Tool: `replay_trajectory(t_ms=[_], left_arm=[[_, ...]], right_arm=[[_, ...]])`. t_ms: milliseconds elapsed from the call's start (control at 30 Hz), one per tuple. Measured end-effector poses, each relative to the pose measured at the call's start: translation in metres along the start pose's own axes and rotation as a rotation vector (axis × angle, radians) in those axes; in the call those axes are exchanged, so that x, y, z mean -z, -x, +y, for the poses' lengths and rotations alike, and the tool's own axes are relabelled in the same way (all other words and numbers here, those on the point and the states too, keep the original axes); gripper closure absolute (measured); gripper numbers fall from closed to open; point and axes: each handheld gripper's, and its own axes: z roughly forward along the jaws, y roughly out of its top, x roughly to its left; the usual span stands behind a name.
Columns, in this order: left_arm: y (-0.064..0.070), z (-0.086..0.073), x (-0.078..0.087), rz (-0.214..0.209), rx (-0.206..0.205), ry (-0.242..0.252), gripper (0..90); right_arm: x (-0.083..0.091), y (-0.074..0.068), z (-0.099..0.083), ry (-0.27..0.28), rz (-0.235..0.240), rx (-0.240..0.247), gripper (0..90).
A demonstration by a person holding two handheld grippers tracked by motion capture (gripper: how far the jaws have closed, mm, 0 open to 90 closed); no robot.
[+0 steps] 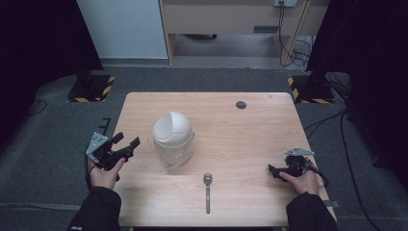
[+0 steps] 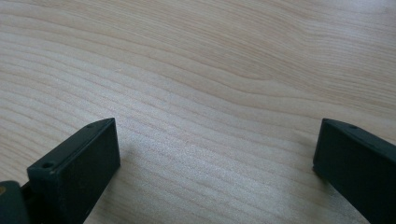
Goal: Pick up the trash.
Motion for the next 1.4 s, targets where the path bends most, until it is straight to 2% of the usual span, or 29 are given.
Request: replay_trajectory(t_ms=[33,67,200,233,333,567,600,633,867,900,1033,1100,1267,1367,1400], left_arm=[[0.003,0.004,0.001,-0.026,-0.009,0.031,21.8],[0.003,0.004,0.001,-0.026,-0.009,0.031,21.8],[0.012,0.011,0.002,-0.084,-0.05,0.062,21.5],[0.017,0.014,0.0,-0.11,-0.074,0.067,21.2],[0.022,0.016,-0.002,-0.128,-0.092,0.069,20.5],[0.04,0.021,-0.012,-0.235,-0.129,0.066,15.9],[0.044,0.022,-0.016,-0.261,-0.141,0.056,15.4],[0.044,0.022,-0.016,-0.261,-0.141,0.056,14.8],[0.058,0.019,-0.031,-0.337,-0.175,0.0,13.2],[0.06,0.019,-0.034,-0.341,-0.189,-0.013,12.1],[0.064,0.02,-0.04,-0.355,-0.195,-0.032,10.3],[0.068,0.021,-0.047,-0.366,-0.208,-0.057,9.6],[0.072,0.019,-0.055,-0.371,-0.223,-0.088,8.4],[0.074,0.015,-0.061,-0.375,-0.234,-0.119,8.8],[0.076,0.012,-0.065,-0.375,-0.251,-0.15,8.8]], right_arm=[[0.0,0.0,0.0,0.0,0.0,0.0,0.8],[0.0,0.0,0.0,0.0,0.0,0.0,0.8],[0.0,0.0,0.0,0.0,0.0,0.0,0.8],[0.0,0.0,0.0,0.0,0.0,0.0,0.8],[0.0,0.0,0.0,0.0,0.0,0.0,0.8],[0.0,0.0,0.0,0.001,0.0,0.003,0.8],[0.0,0.0,0.0,0.0,-0.001,0.0,0.8],[0.0,0.0,0.0,0.0,-0.001,0.0,0.8],[0.0,0.0,0.0,0.003,-0.003,0.002,0.8],[0.0,0.0,0.0,0.003,-0.002,0.002,0.8],[0.0,0.0,0.0,0.003,-0.002,0.003,0.8],[0.0,0.0,0.0,0.002,-0.002,0.003,0.8],[0.0,0.0,0.0,0.002,-0.002,0.003,0.8],[0.0,0.0,0.0,0.002,-0.002,0.003,0.7],[0.0,0.0,0.0,0.002,-0.002,0.003,0.7]])
